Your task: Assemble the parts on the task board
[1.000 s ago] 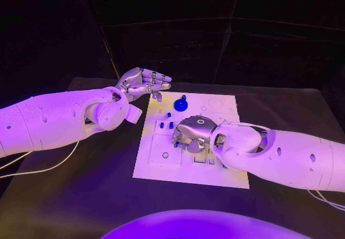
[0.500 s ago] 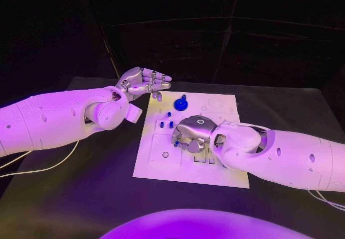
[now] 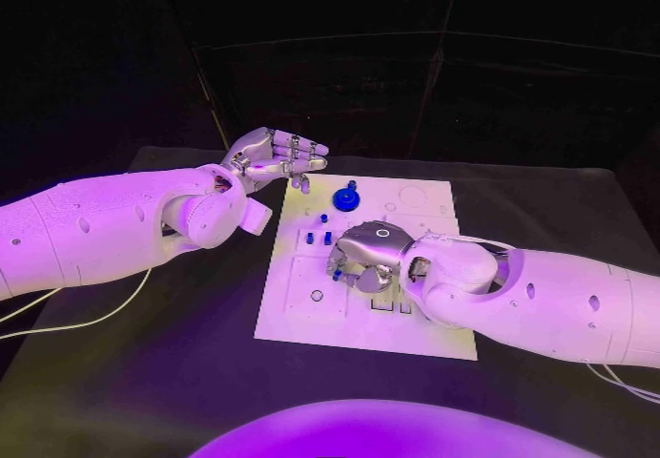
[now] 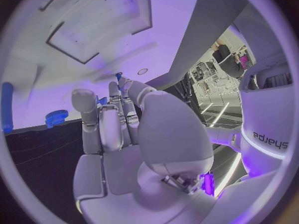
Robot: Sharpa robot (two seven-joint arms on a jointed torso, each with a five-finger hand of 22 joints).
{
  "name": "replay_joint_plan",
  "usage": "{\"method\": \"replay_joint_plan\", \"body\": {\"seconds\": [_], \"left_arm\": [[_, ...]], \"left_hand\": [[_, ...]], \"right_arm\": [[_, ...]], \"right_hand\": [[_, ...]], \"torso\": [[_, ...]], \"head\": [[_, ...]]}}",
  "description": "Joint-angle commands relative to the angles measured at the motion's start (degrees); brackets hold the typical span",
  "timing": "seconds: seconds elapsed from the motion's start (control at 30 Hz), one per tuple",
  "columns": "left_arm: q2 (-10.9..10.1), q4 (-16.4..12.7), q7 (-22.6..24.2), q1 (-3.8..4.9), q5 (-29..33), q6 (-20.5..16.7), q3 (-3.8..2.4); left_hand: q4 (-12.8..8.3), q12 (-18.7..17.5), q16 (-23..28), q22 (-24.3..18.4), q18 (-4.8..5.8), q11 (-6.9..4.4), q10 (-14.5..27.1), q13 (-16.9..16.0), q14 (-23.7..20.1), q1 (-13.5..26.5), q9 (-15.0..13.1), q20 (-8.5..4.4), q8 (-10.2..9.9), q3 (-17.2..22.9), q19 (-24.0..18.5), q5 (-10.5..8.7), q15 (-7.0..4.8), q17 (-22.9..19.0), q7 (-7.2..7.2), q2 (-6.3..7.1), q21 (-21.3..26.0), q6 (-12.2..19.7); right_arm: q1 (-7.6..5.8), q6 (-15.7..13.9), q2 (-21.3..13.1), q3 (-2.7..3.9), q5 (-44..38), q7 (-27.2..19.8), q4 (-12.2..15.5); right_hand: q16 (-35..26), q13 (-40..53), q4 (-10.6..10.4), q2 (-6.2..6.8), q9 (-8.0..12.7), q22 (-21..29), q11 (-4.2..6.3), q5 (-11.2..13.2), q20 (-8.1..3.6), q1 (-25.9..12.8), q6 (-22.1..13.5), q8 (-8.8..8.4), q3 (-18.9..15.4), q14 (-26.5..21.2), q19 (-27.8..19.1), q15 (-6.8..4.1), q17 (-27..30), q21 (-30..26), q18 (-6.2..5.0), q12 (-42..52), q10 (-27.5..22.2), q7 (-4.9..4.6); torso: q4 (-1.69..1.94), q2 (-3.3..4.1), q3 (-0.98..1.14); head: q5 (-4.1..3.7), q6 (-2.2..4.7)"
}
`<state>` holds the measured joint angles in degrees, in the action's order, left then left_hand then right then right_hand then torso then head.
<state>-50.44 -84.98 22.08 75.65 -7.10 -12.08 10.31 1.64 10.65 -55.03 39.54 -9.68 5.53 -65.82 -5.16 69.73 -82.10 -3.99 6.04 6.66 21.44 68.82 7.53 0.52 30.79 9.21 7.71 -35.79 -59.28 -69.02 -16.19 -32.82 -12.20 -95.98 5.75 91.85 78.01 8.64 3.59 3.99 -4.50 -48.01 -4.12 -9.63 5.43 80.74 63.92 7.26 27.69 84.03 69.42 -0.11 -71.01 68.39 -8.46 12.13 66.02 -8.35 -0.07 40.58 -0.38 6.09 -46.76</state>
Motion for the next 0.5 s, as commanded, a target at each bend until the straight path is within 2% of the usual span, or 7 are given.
{"method": "replay_joint_plan", "body": {"seconds": [0.03, 0.27, 0.5], "left_arm": [[0.06, -0.02, 0.31, 0.07, 0.25, 0.73, -0.05], [0.07, 0.05, 0.27, 0.07, 0.25, 0.79, -0.05], [0.12, 0.08, 0.19, 0.07, 0.25, 0.9, -0.05]], "left_hand": [[-0.25, 0.31, 0.28, -0.07, -0.72, -0.1, 0.49, -0.01, -0.38, 0.02, 0.08, 0.01, 0.09, 0.03, -0.52, -0.03, -0.04, -0.05, 0.32, -0.49, 0.33, -0.12], [-0.25, 0.34, 0.29, -0.09, -0.72, -0.08, 0.54, -0.01, -0.41, 0.05, 0.08, 0.02, 0.09, 0.0, -0.53, -0.03, -0.03, -0.07, 0.33, -0.5, 0.37, -0.09], [-0.25, 0.39, 0.3, -0.11, -0.72, -0.07, 0.61, -0.01, -0.44, 0.1, 0.08, 0.05, 0.09, -0.04, -0.55, -0.03, -0.01, -0.11, 0.34, -0.51, 0.42, -0.06]], "right_arm": [[-0.02, -0.99, 0.06, -0.02, -0.42, -0.13, 0.06], [0.01, -1.4, -0.12, -0.01, -0.42, -0.26, 0.13], [0.02, -0.11, 0.02, -0.01, -0.42, 0.03, -0.04]], "right_hand": [[0.2, 0.04, -0.21, -0.02, -0.05, -0.08, -0.12, 0.13, 0.02, -0.64, 0.41, 0.18, 0.11, 2.6, 0.54, -0.4, -0.05, 0.36, 0.89, -0.27, 0.44, -0.03], [0.2, 0.02, -0.19, -0.04, -0.06, -0.2, -0.11, 0.07, 0.02, -0.64, 0.43, 0.18, 0.12, 2.6, 0.59, -0.4, -0.03, 0.43, 0.9, -0.29, 0.47, -0.02], [0.2, 0.02, -0.19, -0.04, -0.06, -0.2, -0.11, 0.07, 0.02, -0.64, 0.43, 0.18, 0.12, 2.6, 0.59, -0.4, -0.03, 0.43, 0.9, -0.29, 0.47, -0.02]], "torso": [[-0.02, 0.01, 0.02], [-0.05, -0.03, 0.0], [-0.01, -0.03, -0.01]], "head": [[0.03, -0.04], [0.06, -0.13], [0.03, -0.15]]}}
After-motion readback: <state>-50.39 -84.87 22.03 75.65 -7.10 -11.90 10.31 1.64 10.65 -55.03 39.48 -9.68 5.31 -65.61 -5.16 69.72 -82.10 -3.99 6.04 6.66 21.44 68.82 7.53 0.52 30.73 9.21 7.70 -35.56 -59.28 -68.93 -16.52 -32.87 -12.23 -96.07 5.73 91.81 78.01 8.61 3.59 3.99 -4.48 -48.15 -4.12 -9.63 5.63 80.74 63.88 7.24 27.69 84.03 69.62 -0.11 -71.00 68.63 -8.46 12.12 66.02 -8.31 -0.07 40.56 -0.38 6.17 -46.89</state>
